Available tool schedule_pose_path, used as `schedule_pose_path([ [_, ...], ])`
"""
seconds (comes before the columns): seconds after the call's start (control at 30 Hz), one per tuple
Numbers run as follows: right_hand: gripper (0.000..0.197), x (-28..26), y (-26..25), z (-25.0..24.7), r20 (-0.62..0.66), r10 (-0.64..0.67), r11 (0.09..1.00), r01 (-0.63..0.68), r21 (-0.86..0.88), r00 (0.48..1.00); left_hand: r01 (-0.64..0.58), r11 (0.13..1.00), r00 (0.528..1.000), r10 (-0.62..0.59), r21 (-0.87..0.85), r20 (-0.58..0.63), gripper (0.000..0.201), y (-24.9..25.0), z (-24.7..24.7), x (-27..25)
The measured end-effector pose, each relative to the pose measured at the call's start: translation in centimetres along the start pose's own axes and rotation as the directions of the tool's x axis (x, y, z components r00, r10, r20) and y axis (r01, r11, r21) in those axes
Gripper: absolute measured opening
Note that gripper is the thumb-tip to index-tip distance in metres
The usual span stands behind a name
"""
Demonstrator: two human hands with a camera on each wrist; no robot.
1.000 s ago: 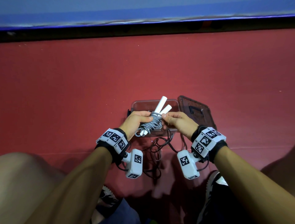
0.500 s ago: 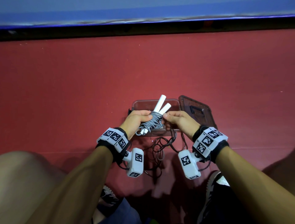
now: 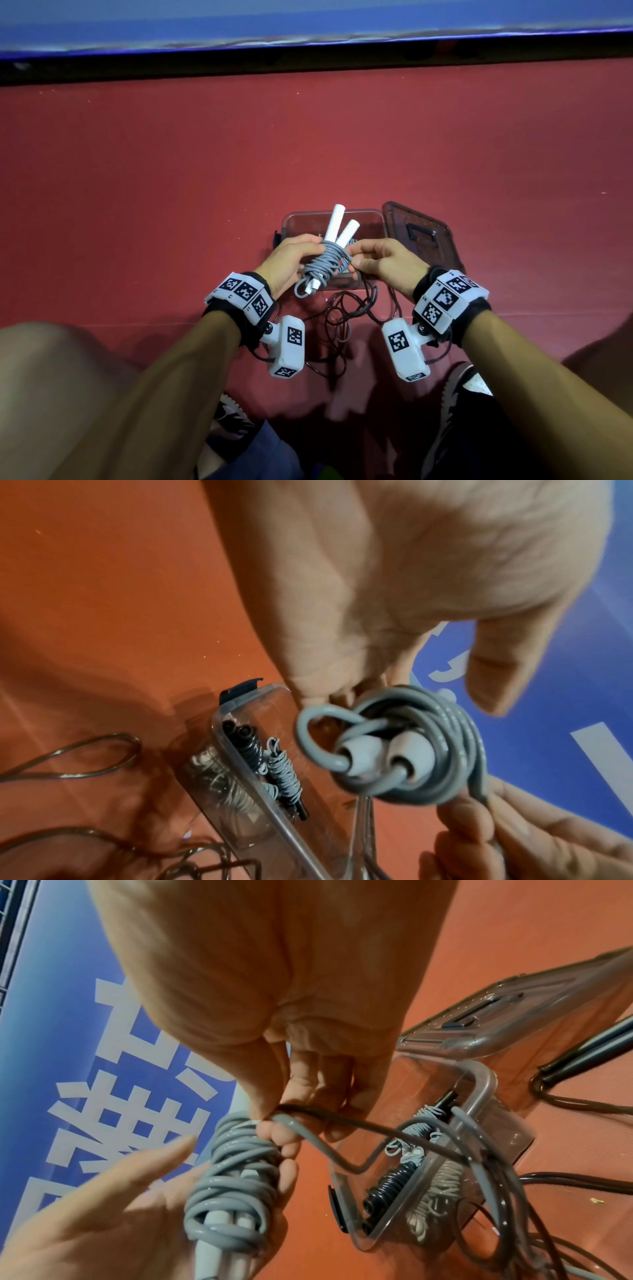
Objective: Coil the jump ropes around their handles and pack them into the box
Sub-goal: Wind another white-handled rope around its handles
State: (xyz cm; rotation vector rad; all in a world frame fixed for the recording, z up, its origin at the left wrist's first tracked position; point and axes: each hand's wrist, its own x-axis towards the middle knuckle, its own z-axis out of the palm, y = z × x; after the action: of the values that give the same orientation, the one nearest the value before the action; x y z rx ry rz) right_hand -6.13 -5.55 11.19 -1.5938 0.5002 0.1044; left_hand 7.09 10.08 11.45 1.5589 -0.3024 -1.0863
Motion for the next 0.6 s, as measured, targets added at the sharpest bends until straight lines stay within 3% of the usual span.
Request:
schedule_pose_path([
  [0.1, 0.019, 0.06, 0.09, 0.21, -0.048, 0.009, 1.0, -0.008, 0.014, 0.999, -0.031, 0.991, 0.997, 0.021, 0.128, 0.075, 0.037, -0.19, 0.29, -0.39],
  [0.23, 0.022, 0.3, -0.13, 0.13, -0.085, -0.011, 0.998, 0.005, -0.066, 0.996, -0.033, 0.993, 0.998, 0.027, 0.114, 0.05, 0.051, -0.23, 0.09, -0.26],
  [0.37, 0.027, 0.1, -0.59, 0.31, -0.063, 0.006, 1.0, -0.007, -0.018, 0.998, -0.03, 0.996, 0.999, 0.028, 0.079, 0.037, 0.042, -0.18, -0.01, -0.18],
  [0.6, 0.02, -0.02, -0.07, 0.06, -0.071, -0.041, 0.996, 0.035, -0.08, 0.997, -0.056, 0.998, 0.998, 0.055, 0.04, 0.034, 0.025, -0.2, -0.55, -0.16],
])
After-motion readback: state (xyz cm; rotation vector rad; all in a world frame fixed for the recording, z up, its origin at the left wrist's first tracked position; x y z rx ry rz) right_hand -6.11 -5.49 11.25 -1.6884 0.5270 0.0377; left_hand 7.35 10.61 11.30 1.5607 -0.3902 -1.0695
